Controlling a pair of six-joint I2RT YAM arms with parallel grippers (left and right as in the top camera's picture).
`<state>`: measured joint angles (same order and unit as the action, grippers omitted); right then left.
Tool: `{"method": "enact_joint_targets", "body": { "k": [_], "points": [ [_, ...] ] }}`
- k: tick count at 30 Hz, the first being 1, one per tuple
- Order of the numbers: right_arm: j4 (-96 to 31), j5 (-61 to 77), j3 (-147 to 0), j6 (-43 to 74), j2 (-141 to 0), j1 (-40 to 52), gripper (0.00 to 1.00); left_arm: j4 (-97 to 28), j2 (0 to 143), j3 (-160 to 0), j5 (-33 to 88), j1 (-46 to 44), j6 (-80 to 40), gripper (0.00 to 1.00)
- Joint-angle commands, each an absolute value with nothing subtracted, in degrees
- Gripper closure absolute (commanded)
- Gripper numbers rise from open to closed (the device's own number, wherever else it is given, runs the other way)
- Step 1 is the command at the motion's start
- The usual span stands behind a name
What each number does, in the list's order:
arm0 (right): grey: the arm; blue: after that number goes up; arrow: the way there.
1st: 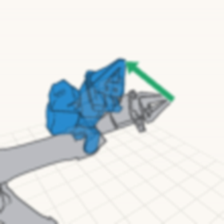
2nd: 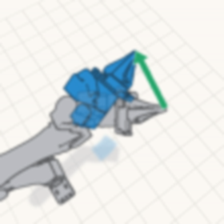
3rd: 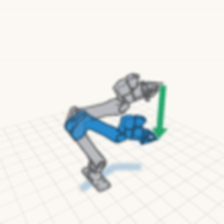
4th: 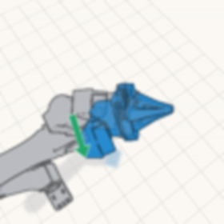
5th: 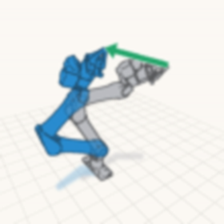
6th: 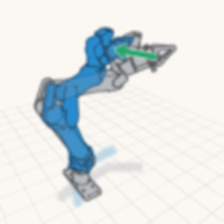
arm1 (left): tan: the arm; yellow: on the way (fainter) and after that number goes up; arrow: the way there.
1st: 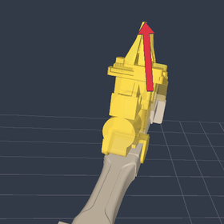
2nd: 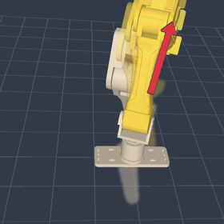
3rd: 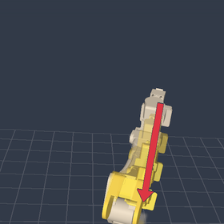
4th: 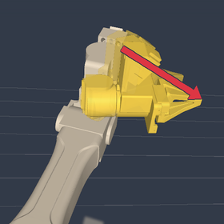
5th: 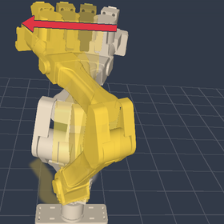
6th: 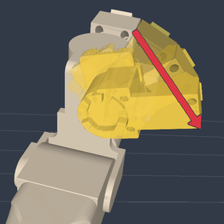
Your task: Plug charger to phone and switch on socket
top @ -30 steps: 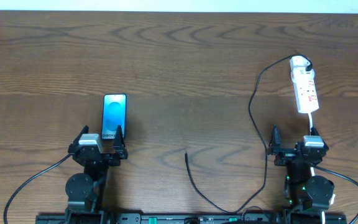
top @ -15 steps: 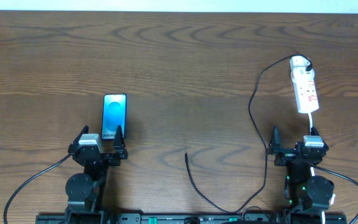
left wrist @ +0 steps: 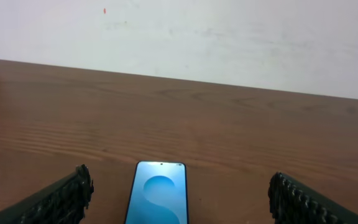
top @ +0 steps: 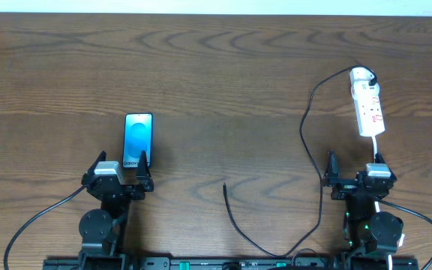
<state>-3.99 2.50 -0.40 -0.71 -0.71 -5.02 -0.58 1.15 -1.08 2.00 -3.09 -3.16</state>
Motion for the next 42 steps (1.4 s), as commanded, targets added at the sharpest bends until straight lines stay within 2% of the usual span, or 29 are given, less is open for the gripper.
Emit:
{"method": "enact_joint_targets", "body": {
  "k": [1,22,42],
  "points": [
    [-4.3,1.6,-0.3,-1.3,-0.3,-4.7,0.01,-0.2,1.4,-0.2,0.8,-2.8,-3.2,0.08],
    [-4.3,1.7,-0.3,-1.3,-0.3,-4.7,0.01,-1.3,3.6,-3.8,0.8,-2.8,-3.2,0.07],
    [-4.3,1.6,-0.3,-1.3,-0.3,-4.7,0.01,-1.3,37.2,-24.0,0.8,-2.8,0.4,0.07]
  ]
}}
